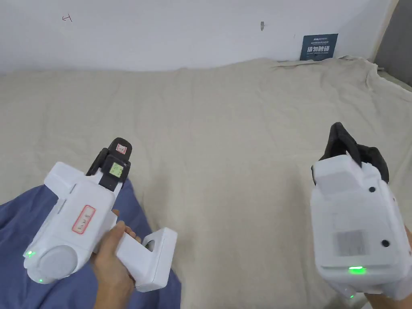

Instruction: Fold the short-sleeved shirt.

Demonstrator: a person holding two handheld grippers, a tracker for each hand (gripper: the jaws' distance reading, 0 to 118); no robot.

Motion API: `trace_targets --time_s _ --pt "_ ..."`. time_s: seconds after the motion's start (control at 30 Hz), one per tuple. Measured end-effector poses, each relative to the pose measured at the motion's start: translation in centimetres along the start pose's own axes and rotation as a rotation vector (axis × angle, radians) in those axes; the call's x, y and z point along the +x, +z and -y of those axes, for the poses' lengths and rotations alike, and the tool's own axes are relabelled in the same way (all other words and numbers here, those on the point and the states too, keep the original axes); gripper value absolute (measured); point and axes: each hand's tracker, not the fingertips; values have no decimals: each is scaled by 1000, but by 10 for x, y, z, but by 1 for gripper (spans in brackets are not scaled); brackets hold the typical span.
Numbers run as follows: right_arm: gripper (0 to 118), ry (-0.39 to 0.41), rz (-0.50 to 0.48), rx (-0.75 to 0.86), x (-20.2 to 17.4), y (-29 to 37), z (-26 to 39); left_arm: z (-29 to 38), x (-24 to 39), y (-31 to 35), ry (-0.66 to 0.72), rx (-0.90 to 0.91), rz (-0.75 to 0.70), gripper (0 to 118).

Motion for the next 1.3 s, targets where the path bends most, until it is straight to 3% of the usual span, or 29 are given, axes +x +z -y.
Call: trace_targets --time_s 0.13,0.23,0.3,0.7,1.3 --pt "0 -452 -112 -125 26 -10 9 21 38 2 -609 62 -133 0" --pt "0 -637 -156 -162 36 -13 18 39 44 0 -821 84 -167 0" --pt "0 -669 -161 -182 38 -16 22 46 44 -2 -860 57 -167 0" --pt "0 -642 -147 -182 36 -15 23 44 43 -2 -801 49 -177 0" --pt "0 -600 -151 -170 33 -13 19 47 44 -2 -832 39 -167 0"
